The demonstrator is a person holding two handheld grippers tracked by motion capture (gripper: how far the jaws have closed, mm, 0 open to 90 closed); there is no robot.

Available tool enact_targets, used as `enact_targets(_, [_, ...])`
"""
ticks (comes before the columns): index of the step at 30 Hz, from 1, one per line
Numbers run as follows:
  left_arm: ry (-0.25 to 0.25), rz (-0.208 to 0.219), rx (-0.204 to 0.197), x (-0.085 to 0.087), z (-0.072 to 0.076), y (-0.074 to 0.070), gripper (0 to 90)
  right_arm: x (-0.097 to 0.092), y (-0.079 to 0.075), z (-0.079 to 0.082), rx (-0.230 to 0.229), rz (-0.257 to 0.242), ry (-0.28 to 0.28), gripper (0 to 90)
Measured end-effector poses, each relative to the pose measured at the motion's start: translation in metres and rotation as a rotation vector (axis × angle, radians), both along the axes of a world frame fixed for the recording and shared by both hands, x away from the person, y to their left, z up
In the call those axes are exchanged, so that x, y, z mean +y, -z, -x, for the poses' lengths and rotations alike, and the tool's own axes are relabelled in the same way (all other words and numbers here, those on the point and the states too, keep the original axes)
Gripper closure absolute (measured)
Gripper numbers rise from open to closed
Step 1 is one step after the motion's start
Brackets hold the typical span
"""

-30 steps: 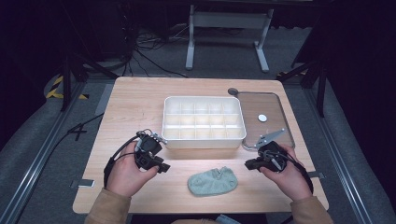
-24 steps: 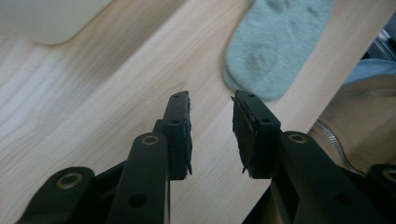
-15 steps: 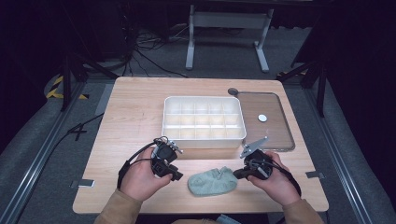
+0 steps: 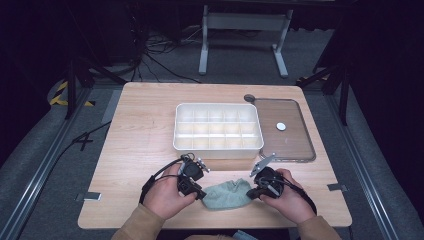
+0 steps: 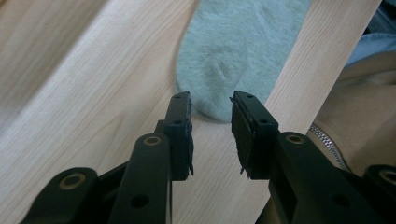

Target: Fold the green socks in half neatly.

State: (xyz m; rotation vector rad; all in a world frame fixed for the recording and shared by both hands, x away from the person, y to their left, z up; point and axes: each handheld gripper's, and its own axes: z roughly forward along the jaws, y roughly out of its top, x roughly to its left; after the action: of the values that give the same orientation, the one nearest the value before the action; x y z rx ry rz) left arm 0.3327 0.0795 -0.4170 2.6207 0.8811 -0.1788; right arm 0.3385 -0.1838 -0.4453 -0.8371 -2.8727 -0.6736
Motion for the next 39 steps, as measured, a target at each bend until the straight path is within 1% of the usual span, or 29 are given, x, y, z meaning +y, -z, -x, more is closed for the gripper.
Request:
enact_targets(1, [-0.006, -0.010, 0.002, -0.001, 0.000, 0.002, 68.9, 0.001, 0.001, 0.001, -0.010, 0.017, 0.000, 89.5])
enact_targets(3, [-0.010, -0.027, -0.005, -0.001, 0.000, 0.005, 67.7, 0.002, 0.001, 0.003, -0.021, 0.028, -0.008, 89.5])
enact_targets(5, [-0.015, -0.032, 0.014, -0.002, -0.001, 0.008, 66.4, 0.003, 0.000, 0.004, -0.033, 0.042, -0.011, 89.5])
enact_targets(6, [-0.029, -0.032, 0.023, -0.002, -0.001, 0.010, 65.8, 0.003, 0.001, 0.005, -0.033, 0.042, -0.010, 89.5])
enact_targets(7, [-0.043, -0.038, 0.041, -0.002, -0.001, 0.011, 64.2, 0.003, 0.001, 0.005, -0.034, 0.041, -0.009, 89.5])
enact_targets(8, [-0.047, -0.038, 0.047, -0.003, -0.002, 0.013, 62.1, 0.003, 0.001, 0.005, -0.032, 0.041, -0.007, 89.5])
enact_targets(9, [-0.062, -0.040, 0.058, -0.004, -0.002, 0.014, 60.4, 0.003, 0.001, 0.005, -0.032, 0.041, -0.005, 89.5])
enact_targets(11, [-0.069, -0.038, 0.054, -0.004, -0.002, 0.016, 58.2, 0.003, 0.001, 0.005, -0.032, 0.042, -0.007, 89.5])
enact_targets(14, [-0.088, -0.045, 0.057, -0.006, -0.003, 0.020, 57.8, 0.003, 0.001, 0.005, -0.033, 0.045, -0.010, 89.5])
enact_targets(16, [-0.094, -0.050, 0.058, -0.007, -0.003, 0.022, 57.8, 0.004, 0.001, 0.005, -0.034, 0.047, -0.012, 89.5])
enact_targets(17, [-0.089, -0.054, 0.057, -0.008, -0.003, 0.023, 57.9, 0.004, 0.000, 0.005, -0.032, 0.047, -0.013, 89.4])
enact_targets(18, [-0.090, -0.056, 0.067, -0.008, -0.002, 0.023, 58.4, 0.004, 0.001, 0.005, -0.031, 0.043, -0.012, 89.4])
enact_targets(22, [-0.086, -0.057, 0.071, -0.011, -0.001, 0.025, 61.9, 0.004, 0.000, 0.006, -0.039, 0.050, -0.014, 89.2])
enact_targets(24, [-0.091, -0.047, 0.086, -0.013, 0.000, 0.025, 67.3, 0.004, 0.000, 0.006, -0.039, 0.052, -0.013, 89.0])
enact_targets(26, [-0.088, -0.040, 0.097, -0.013, 0.000, 0.025, 74.6, 0.004, 0.000, 0.005, -0.034, 0.051, -0.018, 87.8])
enact_targets(27, [-0.091, -0.032, 0.094, -0.012, 0.000, 0.025, 80.3, 0.004, -0.001, 0.005, -0.031, 0.048, -0.017, 87.1])
enact_targets(28, [-0.092, -0.033, 0.092, -0.012, 0.000, 0.024, 83.2, 0.003, -0.001, 0.005, -0.032, 0.047, -0.017, 86.8])
enact_targets(29, [-0.096, -0.024, 0.087, -0.011, 0.000, 0.023, 87.0, 0.003, -0.003, 0.005, -0.035, 0.042, -0.014, 86.6])
enact_targets(32, [-0.098, -0.014, 0.095, -0.008, -0.001, 0.020, 87.7, 0.002, -0.009, 0.007, -0.057, 0.002, -0.010, 87.9])
enact_targets(33, [-0.098, -0.009, 0.089, -0.007, -0.001, 0.019, 87.8, 0.003, -0.011, 0.007, -0.063, -0.014, -0.012, 88.1])
enact_targets(34, [-0.102, -0.015, 0.086, -0.006, -0.001, 0.018, 87.8, 0.003, -0.013, 0.007, -0.067, -0.028, -0.014, 88.3])
enact_targets(35, [-0.102, -0.015, 0.086, -0.006, -0.001, 0.018, 87.9, 0.003, -0.013, 0.007, -0.067, -0.028, -0.014, 88.3])
enact_targets(36, [-0.103, -0.014, 0.077, -0.004, -0.002, 0.016, 87.9, 0.004, -0.014, 0.008, -0.072, -0.038, -0.014, 88.5])
enact_targets(37, [-0.107, -0.013, 0.070, -0.001, -0.002, 0.013, 87.9, 0.008, -0.014, 0.009, -0.086, -0.063, -0.012, 88.7])
enact_targets(38, [-0.107, -0.013, 0.070, -0.001, -0.002, 0.013, 87.9, 0.008, -0.014, 0.009, -0.086, -0.063, -0.012, 88.7])
enact_targets(39, [-0.111, -0.011, 0.070, 0.001, -0.002, 0.010, 87.9, 0.012, -0.013, 0.010, -0.099, -0.082, -0.011, 88.6])
